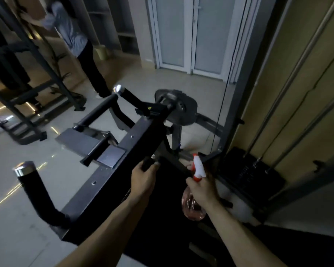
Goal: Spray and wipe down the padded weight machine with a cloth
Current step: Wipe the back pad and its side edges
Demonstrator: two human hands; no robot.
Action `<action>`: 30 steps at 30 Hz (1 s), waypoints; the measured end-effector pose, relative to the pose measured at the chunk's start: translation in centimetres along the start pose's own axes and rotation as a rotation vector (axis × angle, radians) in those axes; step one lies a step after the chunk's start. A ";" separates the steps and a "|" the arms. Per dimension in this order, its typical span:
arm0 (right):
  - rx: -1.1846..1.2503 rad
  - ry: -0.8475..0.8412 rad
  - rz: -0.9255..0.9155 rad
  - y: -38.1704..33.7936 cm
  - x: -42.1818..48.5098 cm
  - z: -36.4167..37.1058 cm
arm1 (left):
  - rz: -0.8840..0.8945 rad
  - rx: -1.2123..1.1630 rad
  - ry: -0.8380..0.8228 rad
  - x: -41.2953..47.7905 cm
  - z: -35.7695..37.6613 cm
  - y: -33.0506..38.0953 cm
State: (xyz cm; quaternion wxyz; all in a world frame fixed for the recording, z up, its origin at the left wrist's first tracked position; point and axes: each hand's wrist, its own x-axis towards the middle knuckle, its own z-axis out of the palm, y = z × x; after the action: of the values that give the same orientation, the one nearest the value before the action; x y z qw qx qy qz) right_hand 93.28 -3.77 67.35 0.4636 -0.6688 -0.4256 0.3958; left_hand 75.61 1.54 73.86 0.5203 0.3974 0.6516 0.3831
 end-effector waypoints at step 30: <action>-0.006 0.142 0.524 28.3 -2.3 6.5 | -0.357 0.198 -0.141 -3.5 2.4 -17.0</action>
State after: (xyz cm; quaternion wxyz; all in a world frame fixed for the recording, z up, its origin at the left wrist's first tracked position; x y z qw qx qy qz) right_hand 92.23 -10.01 38.87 0.3718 -0.7836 -0.2057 0.4533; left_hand 76.41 -8.13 59.25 0.5827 0.3507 0.7081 0.1899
